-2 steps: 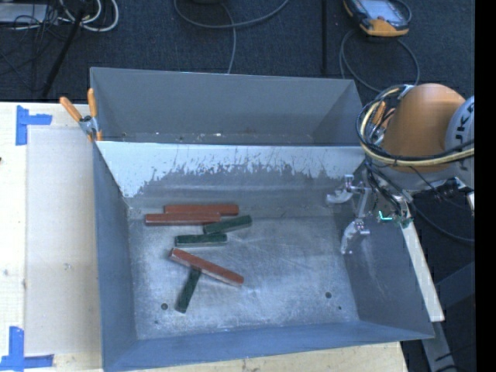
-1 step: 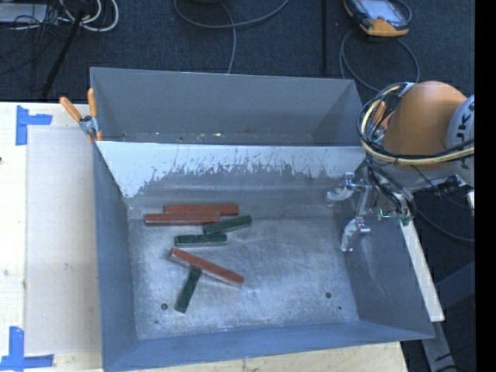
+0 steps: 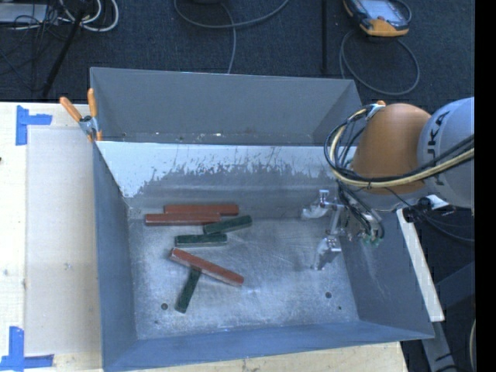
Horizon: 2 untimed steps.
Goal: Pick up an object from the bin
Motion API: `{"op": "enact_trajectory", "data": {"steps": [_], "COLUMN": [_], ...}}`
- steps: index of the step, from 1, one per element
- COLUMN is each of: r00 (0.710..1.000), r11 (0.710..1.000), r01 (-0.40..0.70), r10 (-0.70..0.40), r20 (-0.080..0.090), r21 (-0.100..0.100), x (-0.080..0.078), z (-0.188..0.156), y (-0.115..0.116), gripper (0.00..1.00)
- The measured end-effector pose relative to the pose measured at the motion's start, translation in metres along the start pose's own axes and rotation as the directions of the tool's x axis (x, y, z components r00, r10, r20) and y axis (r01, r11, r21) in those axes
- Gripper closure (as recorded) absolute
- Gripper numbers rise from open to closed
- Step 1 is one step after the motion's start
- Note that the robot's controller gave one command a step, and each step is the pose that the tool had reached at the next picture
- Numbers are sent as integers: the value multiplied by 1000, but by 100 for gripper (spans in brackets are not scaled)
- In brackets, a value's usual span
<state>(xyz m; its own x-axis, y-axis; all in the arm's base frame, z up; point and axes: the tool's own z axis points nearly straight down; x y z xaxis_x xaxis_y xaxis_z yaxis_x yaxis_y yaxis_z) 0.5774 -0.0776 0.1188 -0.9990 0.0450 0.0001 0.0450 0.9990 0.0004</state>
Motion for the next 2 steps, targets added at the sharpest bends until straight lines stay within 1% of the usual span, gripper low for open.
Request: {"op": "enact_trajectory", "data": {"steps": [1, 2], "r00": [995, 993], "r11": [995, 993], "r01": [104, 121], "r10": [-104, -121], "r20": [2, 1], "r21": [-2, 0], "x": [-16, -33], "z": [23, 26], "y": [22, 40], "gripper": [0, 0]}}
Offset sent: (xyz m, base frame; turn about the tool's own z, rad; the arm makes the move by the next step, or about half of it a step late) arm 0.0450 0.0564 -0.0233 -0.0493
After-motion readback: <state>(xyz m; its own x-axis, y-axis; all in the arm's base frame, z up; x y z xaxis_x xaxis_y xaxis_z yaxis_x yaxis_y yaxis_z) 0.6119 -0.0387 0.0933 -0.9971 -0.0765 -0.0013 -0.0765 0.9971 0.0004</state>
